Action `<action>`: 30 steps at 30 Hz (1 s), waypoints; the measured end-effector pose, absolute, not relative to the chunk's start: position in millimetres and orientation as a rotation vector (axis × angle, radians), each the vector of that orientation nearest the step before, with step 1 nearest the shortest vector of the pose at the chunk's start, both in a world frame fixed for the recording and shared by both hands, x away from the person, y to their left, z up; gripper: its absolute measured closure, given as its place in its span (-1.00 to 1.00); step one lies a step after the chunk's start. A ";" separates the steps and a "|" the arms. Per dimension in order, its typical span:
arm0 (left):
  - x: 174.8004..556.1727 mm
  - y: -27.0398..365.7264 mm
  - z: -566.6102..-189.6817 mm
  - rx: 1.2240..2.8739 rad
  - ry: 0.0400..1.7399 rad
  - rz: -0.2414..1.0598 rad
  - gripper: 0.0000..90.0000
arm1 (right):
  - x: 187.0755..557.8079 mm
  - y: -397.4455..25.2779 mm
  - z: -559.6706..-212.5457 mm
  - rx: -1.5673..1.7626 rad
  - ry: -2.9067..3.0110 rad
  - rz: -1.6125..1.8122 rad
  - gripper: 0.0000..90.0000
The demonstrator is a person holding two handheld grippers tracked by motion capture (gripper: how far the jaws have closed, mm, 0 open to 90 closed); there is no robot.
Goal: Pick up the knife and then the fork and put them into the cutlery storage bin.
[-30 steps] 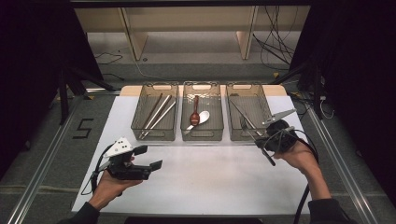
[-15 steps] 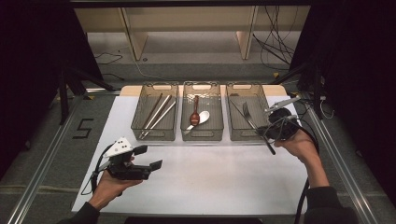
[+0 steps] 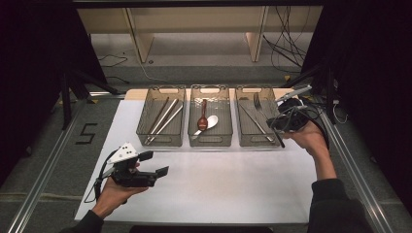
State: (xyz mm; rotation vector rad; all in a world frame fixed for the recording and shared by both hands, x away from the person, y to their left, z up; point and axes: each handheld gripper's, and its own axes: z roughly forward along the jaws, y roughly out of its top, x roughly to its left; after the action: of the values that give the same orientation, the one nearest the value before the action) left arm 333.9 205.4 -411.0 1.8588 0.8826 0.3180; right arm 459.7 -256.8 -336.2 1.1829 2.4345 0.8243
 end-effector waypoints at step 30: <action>333.7 205.1 -410.8 1.855 0.882 0.317 -0.65 | 499.0 -245.4 -324.7 1.245 2.386 0.780 0.88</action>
State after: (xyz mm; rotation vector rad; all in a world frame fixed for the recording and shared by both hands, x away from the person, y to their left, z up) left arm 333.7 205.1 -410.8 1.8549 0.8817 0.3167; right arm 499.0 -245.4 -324.7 1.2454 2.3864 0.7803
